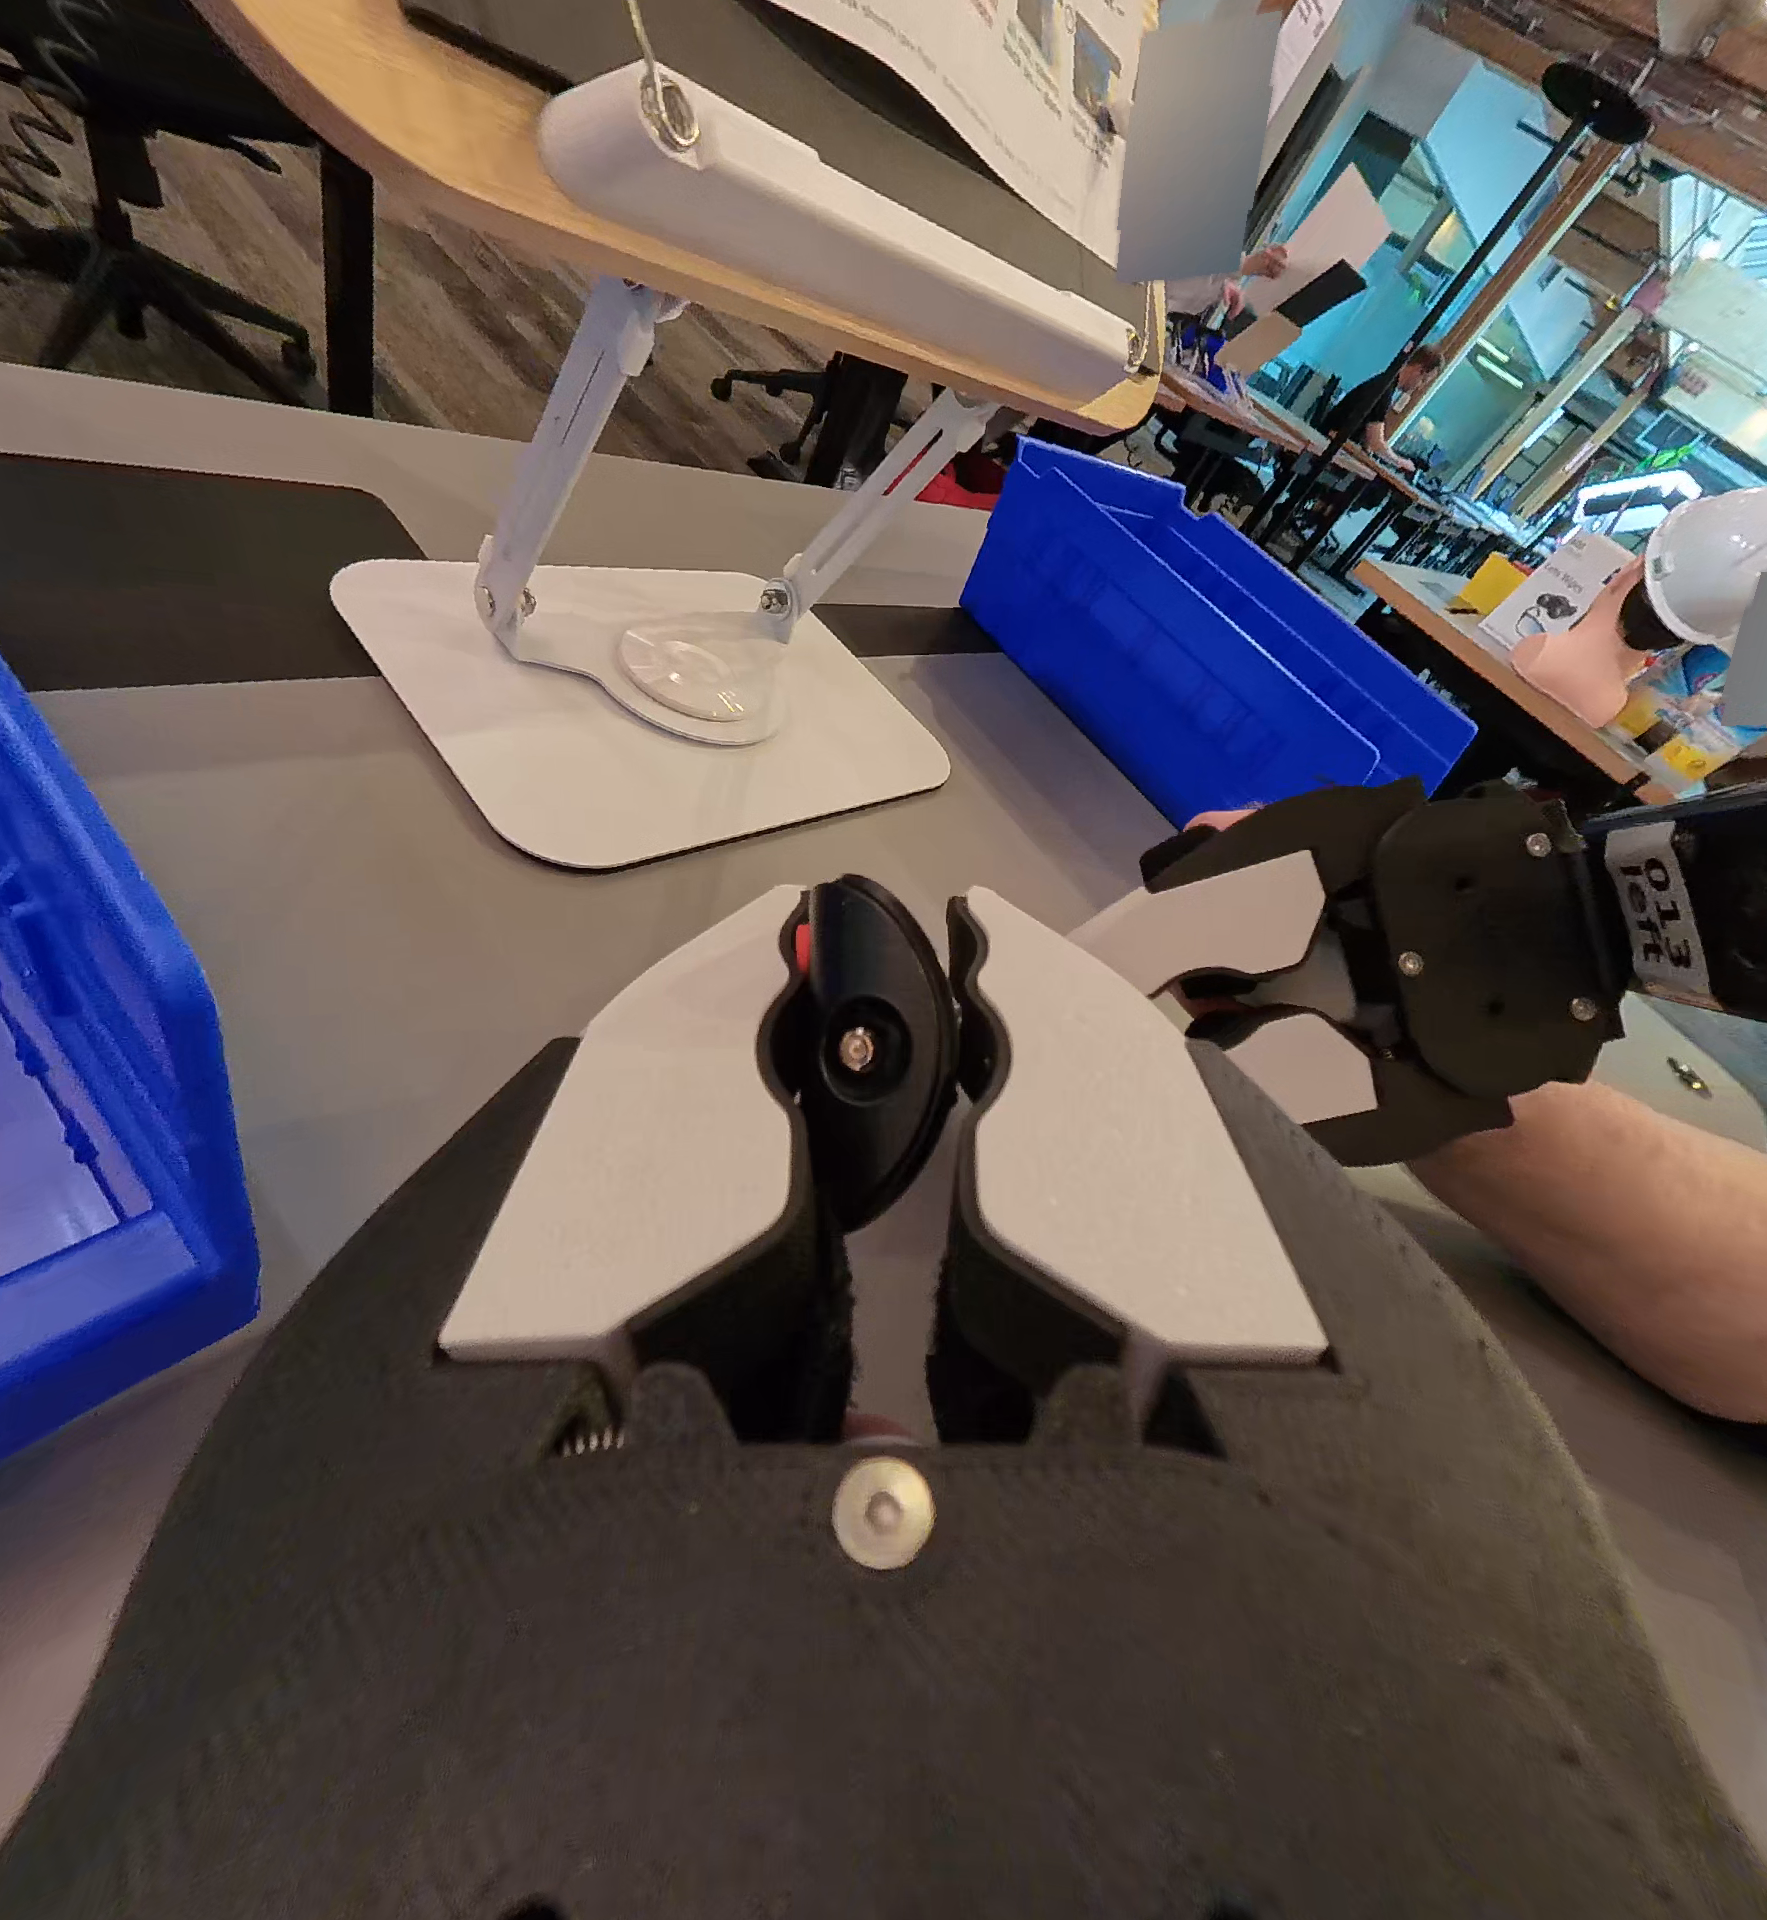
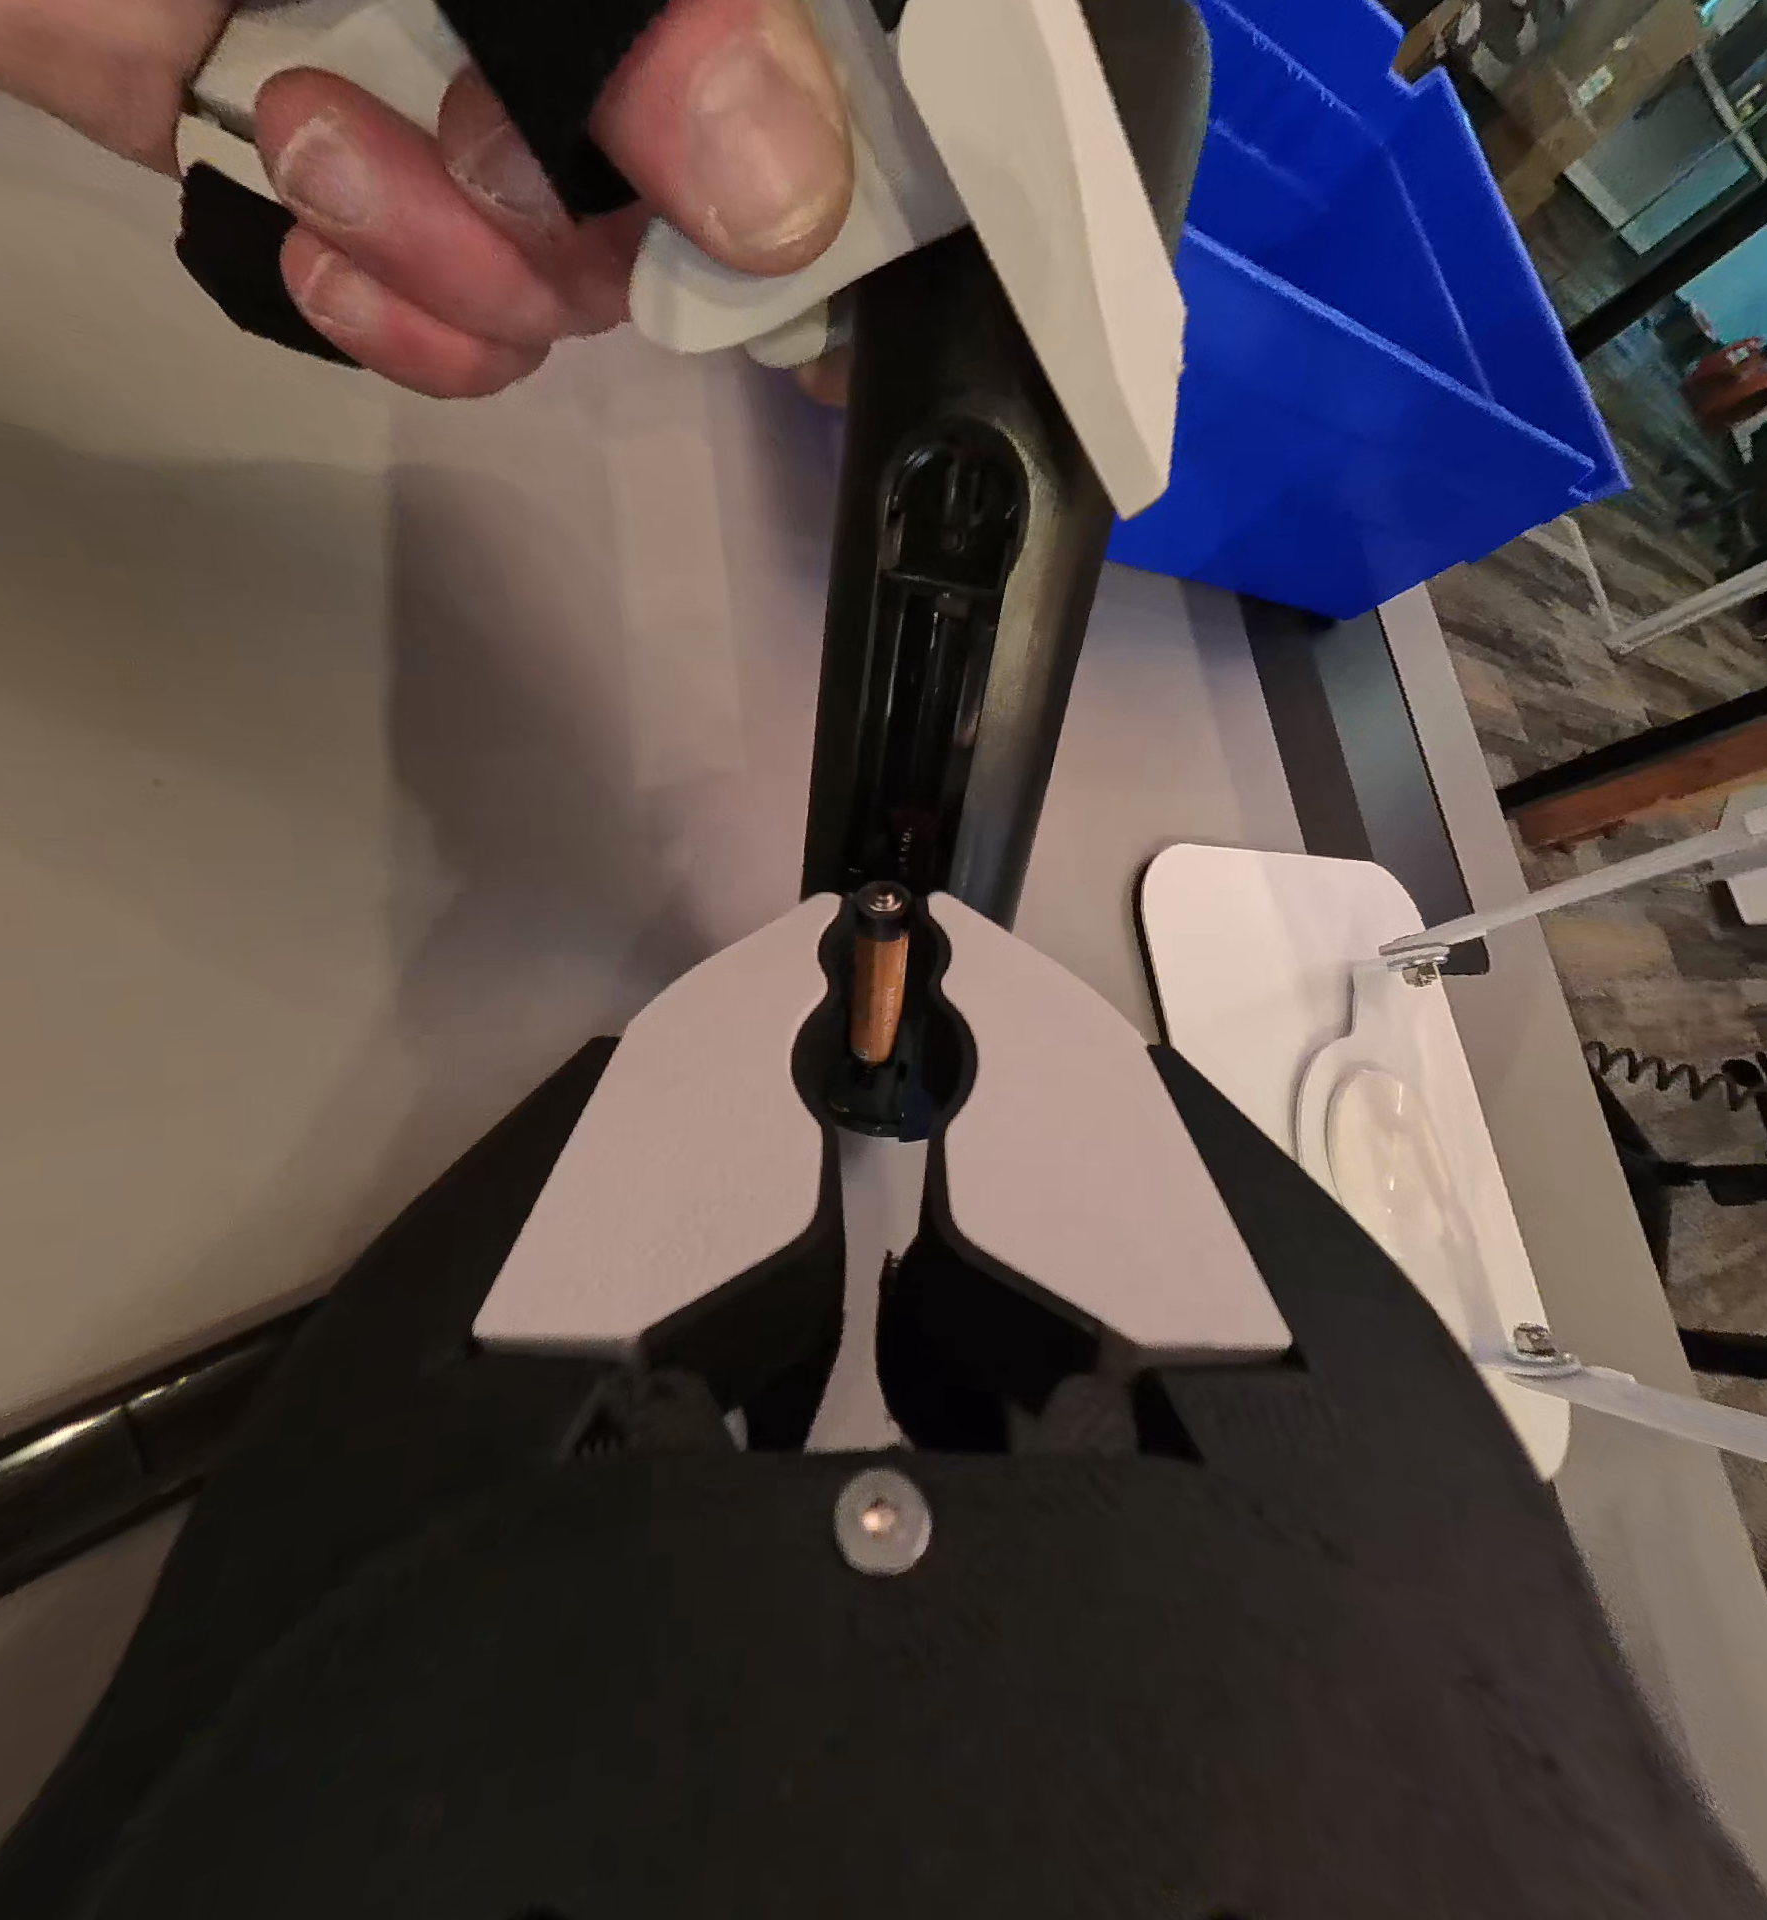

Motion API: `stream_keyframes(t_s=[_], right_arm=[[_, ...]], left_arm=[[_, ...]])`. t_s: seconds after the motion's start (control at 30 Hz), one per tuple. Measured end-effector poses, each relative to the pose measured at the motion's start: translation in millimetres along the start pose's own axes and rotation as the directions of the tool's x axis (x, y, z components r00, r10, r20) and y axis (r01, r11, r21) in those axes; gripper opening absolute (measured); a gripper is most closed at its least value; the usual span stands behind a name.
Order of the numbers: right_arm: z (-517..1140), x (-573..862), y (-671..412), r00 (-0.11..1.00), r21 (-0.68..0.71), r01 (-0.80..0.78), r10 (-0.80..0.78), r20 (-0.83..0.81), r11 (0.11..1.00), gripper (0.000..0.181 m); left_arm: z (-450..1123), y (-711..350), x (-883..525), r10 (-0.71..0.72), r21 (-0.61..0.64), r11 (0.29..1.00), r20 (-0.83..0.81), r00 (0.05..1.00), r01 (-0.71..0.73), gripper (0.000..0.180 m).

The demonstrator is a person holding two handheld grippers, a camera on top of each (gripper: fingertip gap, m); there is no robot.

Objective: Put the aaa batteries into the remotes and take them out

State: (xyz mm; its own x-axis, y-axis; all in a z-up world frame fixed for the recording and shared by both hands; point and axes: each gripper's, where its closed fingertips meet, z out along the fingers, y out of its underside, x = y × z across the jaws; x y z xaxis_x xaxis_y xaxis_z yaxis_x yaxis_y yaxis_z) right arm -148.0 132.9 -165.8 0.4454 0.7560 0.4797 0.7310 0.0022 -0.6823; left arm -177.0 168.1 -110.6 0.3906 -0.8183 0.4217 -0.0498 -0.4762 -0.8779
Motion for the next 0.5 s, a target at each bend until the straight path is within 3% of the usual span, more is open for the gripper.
stream_keyframes(t_s=[0.17, 0.3, 0.4, 0.5], right_arm=[[-36.8, 13.9, -13.8, 0.994, 0.137, -0.107, 0.106, 0.019, 0.985, 0.009], [-127.0, 82.2, 5.2, 0.975, 0.144, -0.136, 0.159, -0.158, 0.980, 0.009], [-204.2, 149.3, 61.2, 0.932, -0.023, -0.158, 0.141, -0.333, 0.987, 0.009], [-241.7, 200.0, 152.6, 0.920, -0.282, -0.254, 0.141, -0.365, 0.925, 0.009]], left_arm=[[-4.7, -2.3, -7.7, -0.032, 0.018, 0.999, 0.007, 0.999, 0.032, 0.024], [-5.9, -3.0, -5.9, -0.014, 0.014, 1.000, 0.006, 1.000, 0.014, 0.024], [-3.7, -0.4, -3.8, -0.015, 0.004, 1.000, -0.007, 1.000, 0.015, 0.024], [-0.5, 2.0, -1.7, -0.018, -0.003, 1.000, -0.019, 1.000, 0.018, 0.024]])
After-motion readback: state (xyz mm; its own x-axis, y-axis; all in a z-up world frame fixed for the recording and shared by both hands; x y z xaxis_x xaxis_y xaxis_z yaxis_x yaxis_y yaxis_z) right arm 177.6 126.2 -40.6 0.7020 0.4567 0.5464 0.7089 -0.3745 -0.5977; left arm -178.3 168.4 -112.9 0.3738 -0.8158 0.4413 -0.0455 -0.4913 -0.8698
